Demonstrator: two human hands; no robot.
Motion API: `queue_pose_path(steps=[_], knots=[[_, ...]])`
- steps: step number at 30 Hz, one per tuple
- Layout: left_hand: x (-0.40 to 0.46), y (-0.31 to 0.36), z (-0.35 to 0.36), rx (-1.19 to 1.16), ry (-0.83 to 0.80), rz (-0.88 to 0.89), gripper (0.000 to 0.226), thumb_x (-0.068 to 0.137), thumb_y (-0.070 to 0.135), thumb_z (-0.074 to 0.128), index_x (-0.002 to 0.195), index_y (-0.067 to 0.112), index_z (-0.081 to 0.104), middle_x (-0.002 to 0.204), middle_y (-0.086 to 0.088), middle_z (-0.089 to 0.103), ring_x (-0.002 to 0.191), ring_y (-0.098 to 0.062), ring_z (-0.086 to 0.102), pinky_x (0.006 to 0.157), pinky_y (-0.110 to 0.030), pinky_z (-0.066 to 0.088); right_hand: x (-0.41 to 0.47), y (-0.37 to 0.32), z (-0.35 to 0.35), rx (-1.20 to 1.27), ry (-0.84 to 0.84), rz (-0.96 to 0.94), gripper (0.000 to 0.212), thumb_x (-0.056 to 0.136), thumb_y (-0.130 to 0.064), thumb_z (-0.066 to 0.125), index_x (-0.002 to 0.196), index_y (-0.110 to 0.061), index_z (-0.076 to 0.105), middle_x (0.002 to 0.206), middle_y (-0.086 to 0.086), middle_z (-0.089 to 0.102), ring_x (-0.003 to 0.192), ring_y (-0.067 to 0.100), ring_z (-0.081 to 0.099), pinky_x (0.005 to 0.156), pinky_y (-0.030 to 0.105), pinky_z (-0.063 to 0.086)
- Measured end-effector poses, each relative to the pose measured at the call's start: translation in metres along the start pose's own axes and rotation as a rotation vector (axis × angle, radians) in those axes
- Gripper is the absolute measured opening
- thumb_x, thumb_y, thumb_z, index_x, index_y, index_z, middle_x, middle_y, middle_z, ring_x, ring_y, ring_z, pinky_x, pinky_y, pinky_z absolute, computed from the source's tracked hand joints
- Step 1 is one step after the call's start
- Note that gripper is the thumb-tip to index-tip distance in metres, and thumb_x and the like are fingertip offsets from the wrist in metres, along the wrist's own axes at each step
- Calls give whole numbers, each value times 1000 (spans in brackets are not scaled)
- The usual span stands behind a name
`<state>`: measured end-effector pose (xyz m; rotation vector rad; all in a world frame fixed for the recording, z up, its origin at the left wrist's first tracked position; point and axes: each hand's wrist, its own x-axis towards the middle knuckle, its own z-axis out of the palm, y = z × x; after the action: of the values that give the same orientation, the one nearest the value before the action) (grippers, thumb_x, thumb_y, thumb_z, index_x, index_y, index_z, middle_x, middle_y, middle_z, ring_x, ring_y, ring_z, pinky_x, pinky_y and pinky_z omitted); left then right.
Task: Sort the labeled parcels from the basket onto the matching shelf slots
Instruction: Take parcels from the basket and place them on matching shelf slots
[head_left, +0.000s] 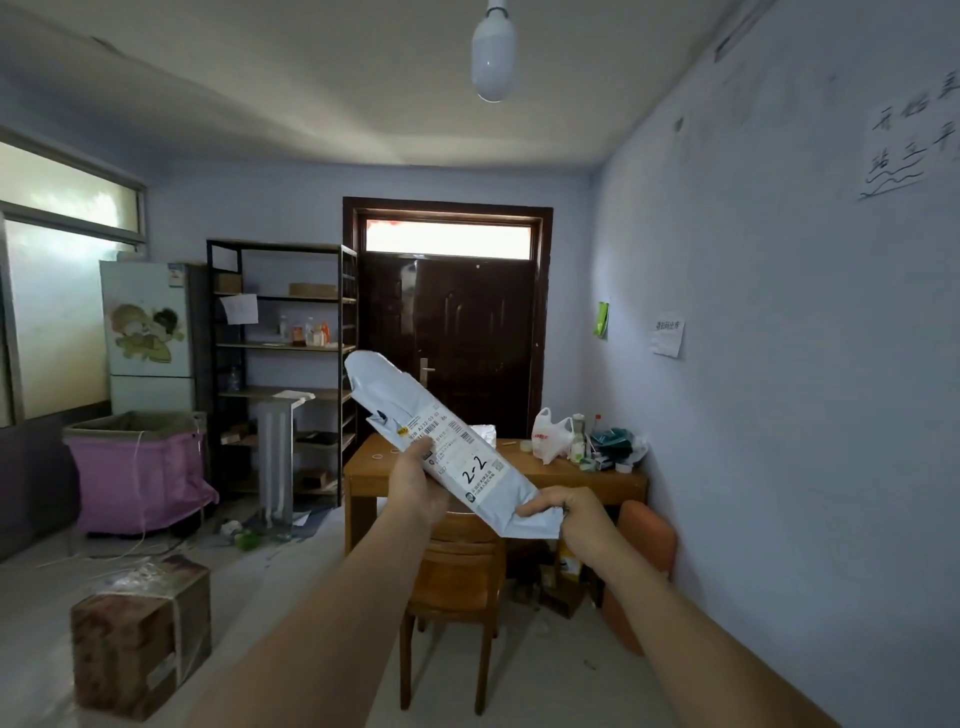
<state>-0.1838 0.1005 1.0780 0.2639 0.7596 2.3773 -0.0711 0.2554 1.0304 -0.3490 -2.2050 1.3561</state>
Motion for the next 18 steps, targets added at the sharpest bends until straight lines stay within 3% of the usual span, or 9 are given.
queue_pose_path(steps=[3, 5, 9, 12, 15, 18], knots=[[2, 4, -4, 113, 11, -7, 10, 96, 12, 45, 98, 15, 54, 97, -8, 65, 87, -27, 62, 66, -51, 44, -3, 3, 2, -182, -134, 1, 55, 86, 5, 61, 65, -44, 74, 108, -11, 65, 102, 13, 60, 98, 33, 49], [3, 7, -7, 168, 11, 16, 10, 96, 11, 46, 98, 15, 54, 94, -7, 65, 85, -26, 63, 62, -47, 45, -4, 0, 4, -245, -208, 52, 51, 87, 1, 61, 70, -46, 74, 113, -10, 64, 106, 13, 59, 100, 33, 49], [4, 14, -10, 247, 26, 43, 16, 95, 11, 46, 109, 12, 52, 94, -8, 66, 84, -25, 64, 61, -43, 47, -7, -12, 2, -176, -352, 213, 43, 85, 7, 57, 80, -30, 78, 119, -6, 64, 112, 16, 59, 98, 35, 50], [5, 20, -10, 274, 35, 44, 11, 95, 11, 46, 103, 11, 55, 92, -9, 66, 83, -25, 63, 64, -40, 49, -11, -24, -2, -113, -261, 261, 48, 82, 16, 43, 81, -21, 74, 119, -1, 64, 111, 14, 58, 94, 33, 50], [7, 23, -11, 356, 27, 35, 16, 93, 12, 49, 107, 10, 57, 95, -10, 68, 87, -27, 65, 71, -43, 52, -9, -27, -2, 4, -128, 256, 17, 91, -10, 56, 104, -19, 63, 117, 1, 64, 103, 12, 62, 93, 34, 52], [7, 20, -10, 430, 6, 5, 18, 92, 9, 49, 108, 8, 58, 95, -12, 69, 88, -29, 66, 73, -44, 53, -2, -25, 6, 111, -144, 253, 46, 86, -37, 65, 127, -22, 51, 124, 0, 60, 111, 17, 60, 94, 36, 51]])
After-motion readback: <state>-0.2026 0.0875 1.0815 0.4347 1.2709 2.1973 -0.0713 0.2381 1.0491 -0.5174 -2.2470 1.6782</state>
